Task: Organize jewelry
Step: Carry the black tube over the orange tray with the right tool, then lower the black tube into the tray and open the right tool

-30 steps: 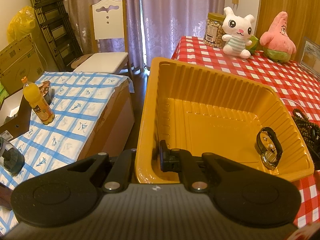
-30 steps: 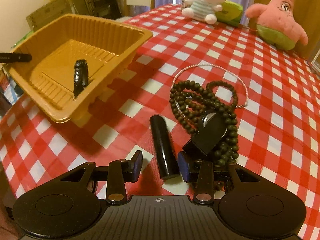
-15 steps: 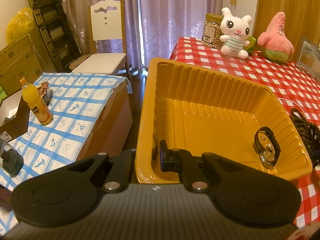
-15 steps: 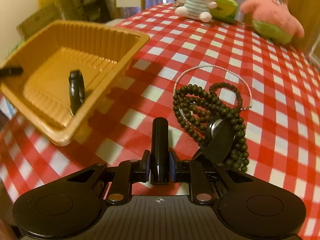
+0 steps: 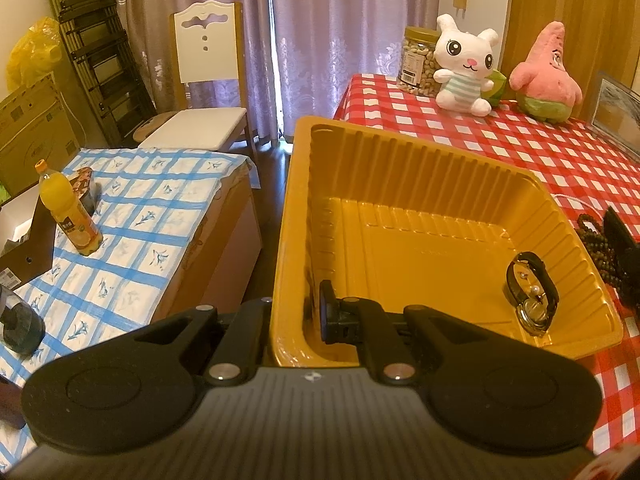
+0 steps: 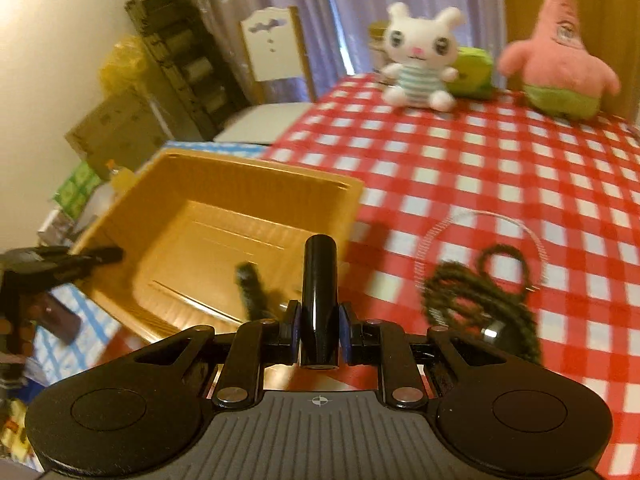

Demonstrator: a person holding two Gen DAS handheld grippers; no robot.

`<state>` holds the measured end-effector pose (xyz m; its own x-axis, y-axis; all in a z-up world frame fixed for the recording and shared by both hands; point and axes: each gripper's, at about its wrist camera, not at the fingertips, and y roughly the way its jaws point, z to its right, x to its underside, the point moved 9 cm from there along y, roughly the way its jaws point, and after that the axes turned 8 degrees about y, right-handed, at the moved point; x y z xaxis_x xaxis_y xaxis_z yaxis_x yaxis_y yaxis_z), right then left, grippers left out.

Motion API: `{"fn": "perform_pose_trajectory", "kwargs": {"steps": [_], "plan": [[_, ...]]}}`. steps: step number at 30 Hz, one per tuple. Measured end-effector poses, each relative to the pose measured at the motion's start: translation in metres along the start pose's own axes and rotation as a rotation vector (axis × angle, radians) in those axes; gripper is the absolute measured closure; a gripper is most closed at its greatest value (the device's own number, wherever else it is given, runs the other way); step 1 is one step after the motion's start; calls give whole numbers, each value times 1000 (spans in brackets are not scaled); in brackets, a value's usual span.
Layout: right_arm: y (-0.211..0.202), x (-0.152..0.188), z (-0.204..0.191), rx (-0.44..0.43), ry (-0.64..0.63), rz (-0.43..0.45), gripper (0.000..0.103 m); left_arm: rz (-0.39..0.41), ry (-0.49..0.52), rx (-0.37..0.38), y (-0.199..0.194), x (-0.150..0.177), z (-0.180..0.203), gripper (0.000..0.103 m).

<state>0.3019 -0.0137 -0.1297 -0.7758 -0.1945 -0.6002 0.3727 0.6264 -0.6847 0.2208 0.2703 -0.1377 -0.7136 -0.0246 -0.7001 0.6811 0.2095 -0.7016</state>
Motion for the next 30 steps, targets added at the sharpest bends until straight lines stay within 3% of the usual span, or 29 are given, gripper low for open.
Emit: {"fn": "perform_pose_trajectory", "kwargs": {"steps": [8,15,30], "plan": [[37,0,-48,-94,-34,-58,84,3,4,3,1,-2,-1,96],[74,9,-53,-66,-22,-125,84,-8,-7,-6,5,-6,-4,96],[99,14,-58,-25,-18,-155,83,-26,-14,-16,6,-6,-4,96]]}}
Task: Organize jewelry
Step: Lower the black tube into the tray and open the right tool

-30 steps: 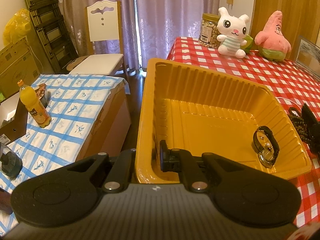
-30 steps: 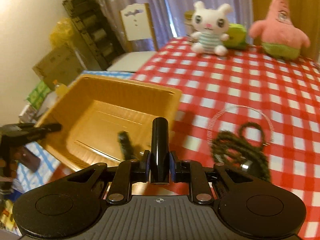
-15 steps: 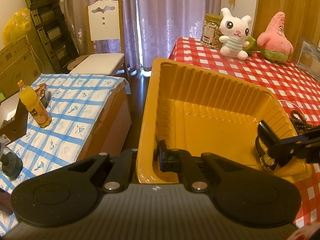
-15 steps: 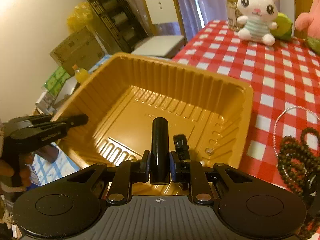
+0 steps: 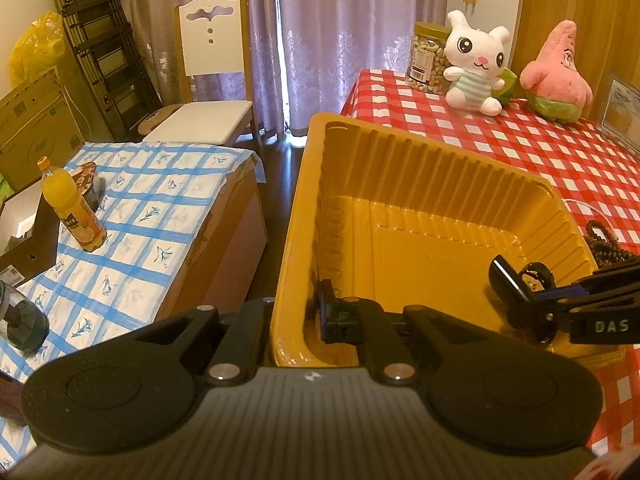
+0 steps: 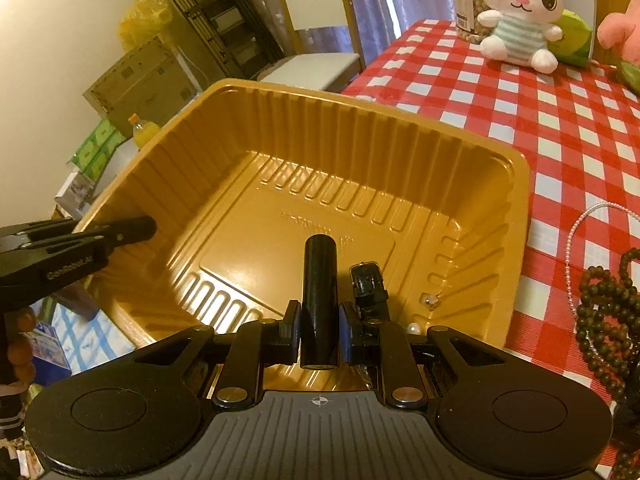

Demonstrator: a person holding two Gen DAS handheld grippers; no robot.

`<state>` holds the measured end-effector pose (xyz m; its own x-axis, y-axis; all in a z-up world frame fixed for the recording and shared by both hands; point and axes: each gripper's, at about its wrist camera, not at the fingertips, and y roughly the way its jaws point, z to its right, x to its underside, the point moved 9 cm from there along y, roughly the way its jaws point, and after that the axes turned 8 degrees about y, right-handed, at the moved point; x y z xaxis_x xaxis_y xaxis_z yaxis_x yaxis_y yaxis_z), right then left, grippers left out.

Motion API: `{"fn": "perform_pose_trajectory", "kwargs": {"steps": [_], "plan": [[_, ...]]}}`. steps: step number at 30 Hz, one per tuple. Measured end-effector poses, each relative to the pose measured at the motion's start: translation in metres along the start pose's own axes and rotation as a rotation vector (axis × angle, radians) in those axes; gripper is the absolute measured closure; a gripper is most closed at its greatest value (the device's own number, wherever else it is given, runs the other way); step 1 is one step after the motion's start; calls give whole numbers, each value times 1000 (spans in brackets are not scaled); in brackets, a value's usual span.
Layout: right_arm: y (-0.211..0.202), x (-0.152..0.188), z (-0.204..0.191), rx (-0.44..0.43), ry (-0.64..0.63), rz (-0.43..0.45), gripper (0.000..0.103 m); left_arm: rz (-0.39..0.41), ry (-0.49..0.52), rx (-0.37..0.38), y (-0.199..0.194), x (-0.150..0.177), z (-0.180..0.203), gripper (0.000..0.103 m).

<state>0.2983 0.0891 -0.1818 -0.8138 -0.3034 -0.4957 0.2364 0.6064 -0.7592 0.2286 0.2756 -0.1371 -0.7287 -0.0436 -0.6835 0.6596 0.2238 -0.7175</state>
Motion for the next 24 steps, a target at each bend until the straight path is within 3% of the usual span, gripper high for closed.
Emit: {"fn": "perform_pose_trajectory", "kwargs": {"steps": [4,8,14,18,24], "plan": [[2,-1,-3,-11,7,8,82,-2,-1,-1,1,0,0,96],[-10,-7,-8,-39,14,45,60,-9,-2,-2,3,2,1,95],[-52,-5,1,-48,12,127,56,-11,-7,-6,5,2,1,95],[-83,9,34,12,52,164,56,-7,-5,-8,5,2,1,95],[-123,35,102,172,166,189,56,-6,-1,-8,4,2,1,95]]}}
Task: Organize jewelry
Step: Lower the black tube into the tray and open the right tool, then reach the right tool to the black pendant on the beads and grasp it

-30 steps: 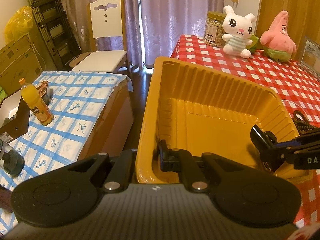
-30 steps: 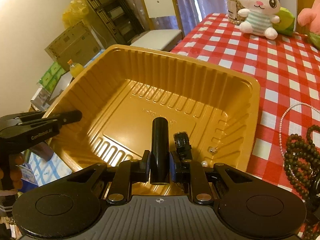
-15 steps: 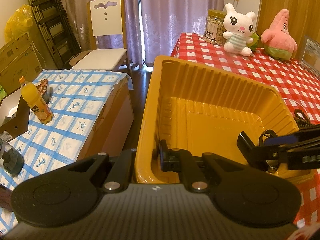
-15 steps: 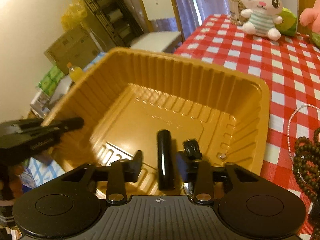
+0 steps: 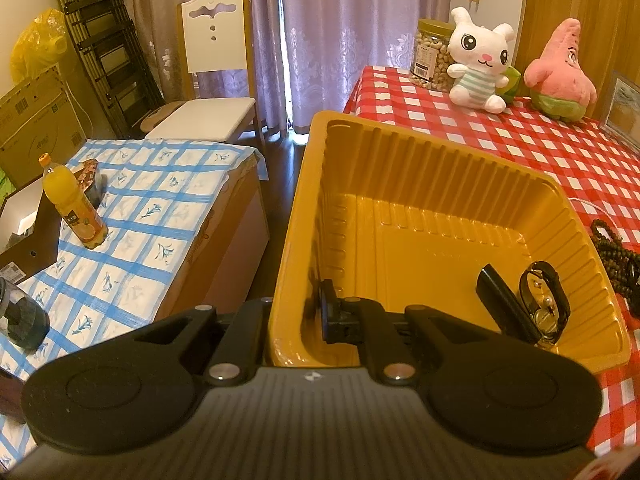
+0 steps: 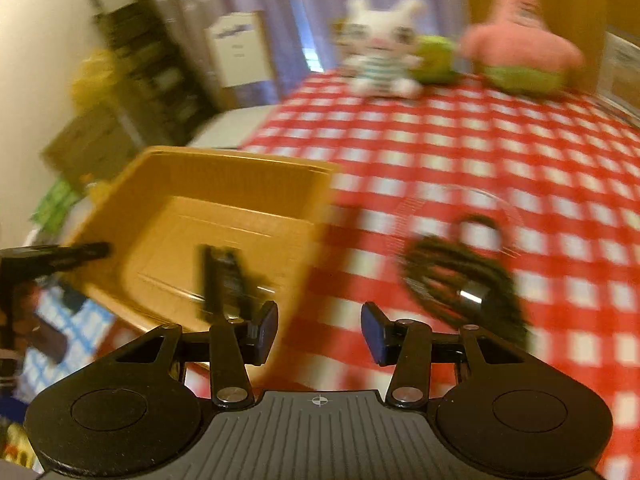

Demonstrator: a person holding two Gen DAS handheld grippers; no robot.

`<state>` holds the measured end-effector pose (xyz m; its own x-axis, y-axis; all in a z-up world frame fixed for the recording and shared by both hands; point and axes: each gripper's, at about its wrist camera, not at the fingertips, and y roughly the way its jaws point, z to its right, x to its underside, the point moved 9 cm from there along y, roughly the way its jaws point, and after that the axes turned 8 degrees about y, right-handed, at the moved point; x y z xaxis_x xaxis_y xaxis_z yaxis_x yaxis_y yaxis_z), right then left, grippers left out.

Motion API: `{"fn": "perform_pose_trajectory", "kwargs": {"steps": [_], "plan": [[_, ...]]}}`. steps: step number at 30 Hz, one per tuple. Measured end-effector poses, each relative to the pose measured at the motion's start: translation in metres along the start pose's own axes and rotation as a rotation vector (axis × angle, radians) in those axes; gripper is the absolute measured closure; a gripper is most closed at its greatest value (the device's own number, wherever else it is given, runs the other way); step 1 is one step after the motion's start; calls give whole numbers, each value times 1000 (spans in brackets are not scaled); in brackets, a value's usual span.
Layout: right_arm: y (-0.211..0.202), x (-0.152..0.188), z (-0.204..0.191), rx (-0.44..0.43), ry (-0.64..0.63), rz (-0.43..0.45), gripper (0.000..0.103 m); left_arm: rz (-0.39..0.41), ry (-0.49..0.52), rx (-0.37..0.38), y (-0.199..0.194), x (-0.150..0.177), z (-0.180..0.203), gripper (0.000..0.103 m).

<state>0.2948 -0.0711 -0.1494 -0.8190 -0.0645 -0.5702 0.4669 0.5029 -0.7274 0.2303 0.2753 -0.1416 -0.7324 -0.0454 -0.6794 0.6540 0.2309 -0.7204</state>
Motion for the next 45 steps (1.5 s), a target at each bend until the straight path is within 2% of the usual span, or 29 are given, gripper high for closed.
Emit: {"fn": "perform_pose_trajectory", "kwargs": {"steps": [4,8,21,23,29,37,45], "plan": [[-9,1,44,93,57,20,57,-2,10,0,0,1,0,95],[-13,-3,70,125,92,39,57,-1,11,-2,0,1,0,95],[33,-15,84,155,54,6,59,5,9,-7,-4,1,-2,94],[38,-14,85,157,48,-7,71,6,8,-8,-4,1,-2,94],[33,-11,78,149,4,-5,81,5,9,-7,-4,0,-2,95],[2,-22,65,64,63,35,82,3,18,-3,-3,0,0,95],[-20,-24,39,39,23,45,82,4,22,4,-3,1,1,95]]}}
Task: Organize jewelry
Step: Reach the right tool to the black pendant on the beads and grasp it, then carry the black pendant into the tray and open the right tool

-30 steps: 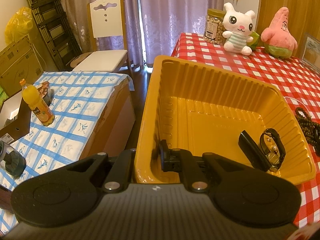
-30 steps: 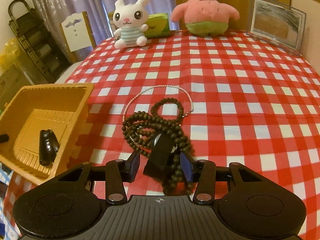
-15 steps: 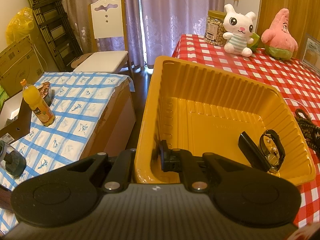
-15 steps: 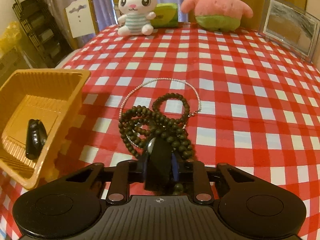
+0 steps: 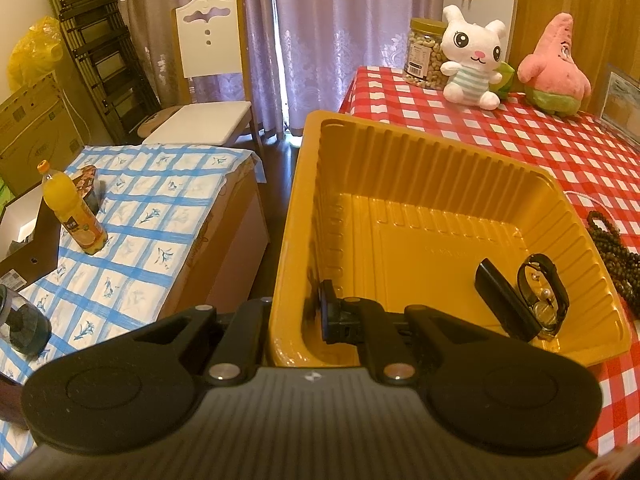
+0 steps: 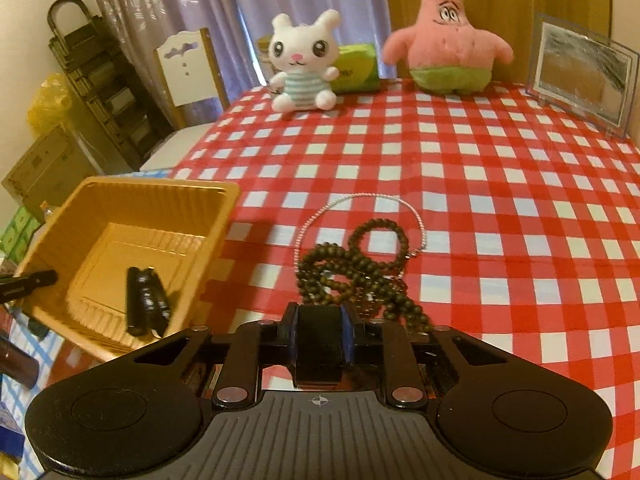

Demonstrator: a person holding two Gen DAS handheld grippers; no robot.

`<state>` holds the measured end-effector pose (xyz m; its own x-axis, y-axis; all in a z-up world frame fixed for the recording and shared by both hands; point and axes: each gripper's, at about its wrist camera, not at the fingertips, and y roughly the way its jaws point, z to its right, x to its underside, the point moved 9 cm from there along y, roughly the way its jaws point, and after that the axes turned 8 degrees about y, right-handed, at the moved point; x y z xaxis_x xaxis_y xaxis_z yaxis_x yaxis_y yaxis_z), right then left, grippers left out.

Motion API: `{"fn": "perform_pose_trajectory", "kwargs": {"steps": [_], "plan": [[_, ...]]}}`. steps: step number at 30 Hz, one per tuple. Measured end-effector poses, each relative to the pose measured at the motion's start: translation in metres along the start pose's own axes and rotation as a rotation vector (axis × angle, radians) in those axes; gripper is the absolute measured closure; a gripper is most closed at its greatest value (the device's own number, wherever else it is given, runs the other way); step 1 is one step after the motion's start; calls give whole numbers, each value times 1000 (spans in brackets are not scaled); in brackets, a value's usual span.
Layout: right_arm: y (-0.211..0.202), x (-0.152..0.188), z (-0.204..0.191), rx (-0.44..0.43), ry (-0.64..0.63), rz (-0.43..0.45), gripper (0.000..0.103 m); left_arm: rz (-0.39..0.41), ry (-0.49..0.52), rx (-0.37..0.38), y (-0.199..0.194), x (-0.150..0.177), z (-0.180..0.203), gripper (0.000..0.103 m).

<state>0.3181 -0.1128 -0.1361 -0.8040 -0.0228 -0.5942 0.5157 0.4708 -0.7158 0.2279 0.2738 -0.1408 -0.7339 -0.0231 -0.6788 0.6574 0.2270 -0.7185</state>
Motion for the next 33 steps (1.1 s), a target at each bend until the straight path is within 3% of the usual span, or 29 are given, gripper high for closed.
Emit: {"fn": "perform_pose_trajectory", "kwargs": {"steps": [17,25,33], "plan": [[-9,-21,-87,-157,-110,43,81,13,-1,10,-1,-3,4,96],[19,-10,-152,-310,-131,-31,82,13,-9,17,-1,-4,4,96],[71,7,-189,-374,-70,-127,82,13,-15,29,0,-1,4,96]]}}
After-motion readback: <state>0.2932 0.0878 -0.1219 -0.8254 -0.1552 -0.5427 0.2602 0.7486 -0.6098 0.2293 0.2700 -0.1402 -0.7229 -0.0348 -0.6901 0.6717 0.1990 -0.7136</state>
